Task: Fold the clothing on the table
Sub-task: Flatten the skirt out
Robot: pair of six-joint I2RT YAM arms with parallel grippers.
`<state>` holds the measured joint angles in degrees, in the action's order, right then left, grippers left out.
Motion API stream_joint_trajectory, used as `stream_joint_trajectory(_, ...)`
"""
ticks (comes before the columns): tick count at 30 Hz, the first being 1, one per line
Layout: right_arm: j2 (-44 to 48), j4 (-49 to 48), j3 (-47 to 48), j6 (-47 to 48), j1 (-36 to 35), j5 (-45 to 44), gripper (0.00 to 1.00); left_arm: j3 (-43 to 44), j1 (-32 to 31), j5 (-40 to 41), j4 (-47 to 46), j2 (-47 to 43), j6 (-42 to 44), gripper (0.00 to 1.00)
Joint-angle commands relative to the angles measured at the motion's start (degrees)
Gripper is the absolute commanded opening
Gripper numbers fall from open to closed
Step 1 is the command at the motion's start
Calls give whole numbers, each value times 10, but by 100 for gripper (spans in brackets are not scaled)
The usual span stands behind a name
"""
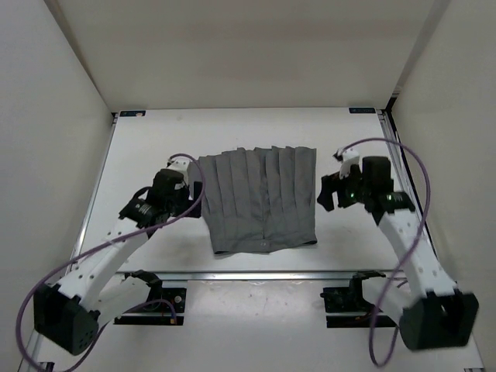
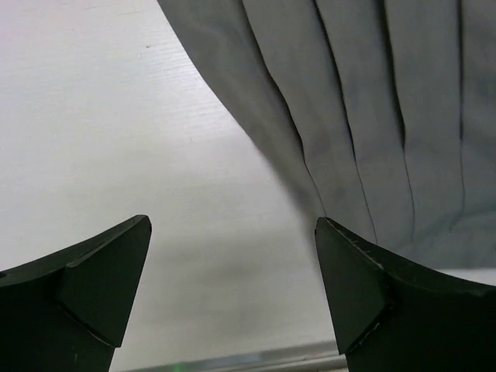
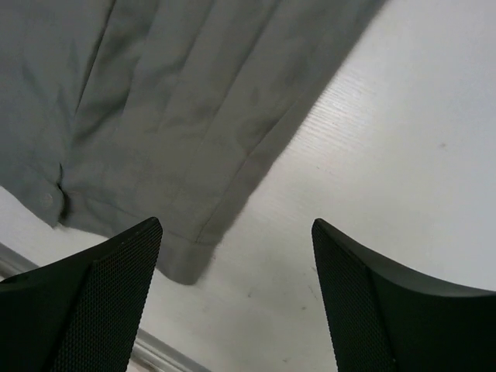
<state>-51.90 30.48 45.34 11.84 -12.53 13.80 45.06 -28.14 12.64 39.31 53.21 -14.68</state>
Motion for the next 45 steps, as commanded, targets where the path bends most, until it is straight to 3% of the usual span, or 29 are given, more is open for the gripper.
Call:
stream_joint_trajectory(1,-165,-14,83,-97,109,204,82,35,59,-43,-72,77,22,99)
stream_joint_trajectory(3,-260,13,138,-116,144,270,76,64,93,-70,-85,144,10,99)
stream_joint_trajectory(5,-303,-49,142,-173,162,331,75,83,106,-95,-88,188,-3,99)
stream_joint_trajectory(8,-341,-73,167,-152,139,272,81,101,105,-85,-111,241,-8,99)
stream_joint_trajectory(18,-479,-74,250,-149,181,261,84,114,161,-125,-205,350,-72,99)
stream_joint_trajectory(26,-606,-58,367,-173,191,252,84,161,144,-115,-216,434,-78,98)
stream_joint_trajectory(30,-673,-47,439,-169,173,243,84,200,146,-113,-209,479,-71,93)
stream_joint_trajectory(37,-727,-60,464,-181,150,236,84,234,148,-106,-188,516,-61,92)
stream_joint_trajectory(43,-773,-56,511,-188,130,229,79,223,150,-108,-187,517,-65,84)
stream_joint_trajectory(45,-779,-60,515,-192,115,227,71,210,156,-106,-195,514,-68,80)
